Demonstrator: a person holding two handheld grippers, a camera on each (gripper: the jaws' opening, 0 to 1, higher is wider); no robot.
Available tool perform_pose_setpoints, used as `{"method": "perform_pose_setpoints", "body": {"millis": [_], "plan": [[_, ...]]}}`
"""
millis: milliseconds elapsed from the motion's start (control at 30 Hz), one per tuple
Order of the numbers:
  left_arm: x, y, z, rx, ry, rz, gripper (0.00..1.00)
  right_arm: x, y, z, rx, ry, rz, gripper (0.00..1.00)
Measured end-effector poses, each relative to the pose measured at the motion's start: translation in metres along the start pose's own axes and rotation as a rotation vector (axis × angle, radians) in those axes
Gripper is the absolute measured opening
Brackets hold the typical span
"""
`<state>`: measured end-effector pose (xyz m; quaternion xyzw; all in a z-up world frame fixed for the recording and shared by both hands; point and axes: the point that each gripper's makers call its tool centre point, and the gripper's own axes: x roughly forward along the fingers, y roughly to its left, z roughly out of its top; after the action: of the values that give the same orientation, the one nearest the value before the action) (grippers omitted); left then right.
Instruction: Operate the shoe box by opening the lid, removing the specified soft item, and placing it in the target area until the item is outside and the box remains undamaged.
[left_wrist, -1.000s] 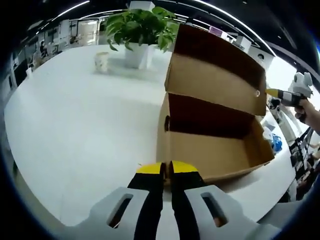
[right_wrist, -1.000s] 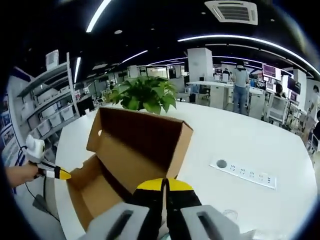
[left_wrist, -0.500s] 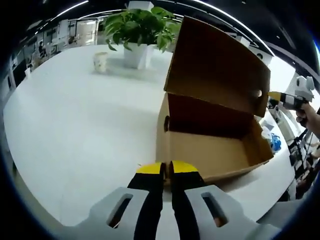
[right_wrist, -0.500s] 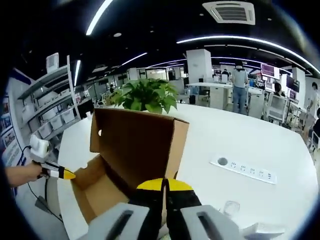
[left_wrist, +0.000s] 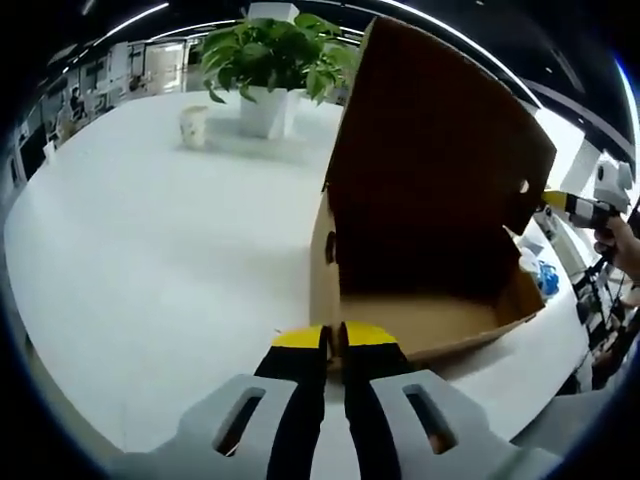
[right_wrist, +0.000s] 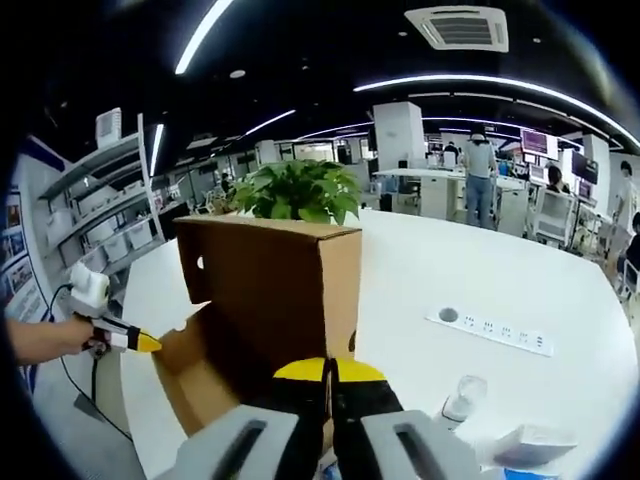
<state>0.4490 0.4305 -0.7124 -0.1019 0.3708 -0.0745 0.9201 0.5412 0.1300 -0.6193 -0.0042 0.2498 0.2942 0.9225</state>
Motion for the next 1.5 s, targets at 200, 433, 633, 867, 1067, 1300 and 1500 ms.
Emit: {"method": "perform_pose_setpoints", "body": {"millis": [200,433,633,867,1067,1300,1500], "plan": [[0.001,0.001,0.000,0.000,0.000,-0.010,0.03,-0.003,0.003,-0.004,0.013,-0.011,-0.008,0.00],[0.001,0.000,0.000,-0.001,-0.005,-0.017,0.04,-0.005,0.005,-0.009,0.018,-0.014,-0.007,0.00],[0.001,0.000,0.001,0.012,-0.006,-0.025,0.04,-0.007,0.007,-0.015,0.015,-0.017,-0.007,0.00],[0.001,-0.001,0.001,0.030,-0.003,-0.031,0.04,-0.007,0.007,-0.026,0.054,-0.011,-0.006,0.00],[0.001,-0.002,0.001,0.048,-0.003,-0.038,0.04,-0.008,0.009,-0.032,0.081,-0.014,-0.007,0.00],[0.001,-0.003,0.001,0.053,-0.008,-0.048,0.05,-0.010,0.013,-0.045,0.104,-0.004,-0.002,0.00],[0.000,-0.003,0.002,0.067,-0.005,-0.046,0.05,-0.011,0.017,-0.056,0.099,0.013,0.000,0.00]]}}
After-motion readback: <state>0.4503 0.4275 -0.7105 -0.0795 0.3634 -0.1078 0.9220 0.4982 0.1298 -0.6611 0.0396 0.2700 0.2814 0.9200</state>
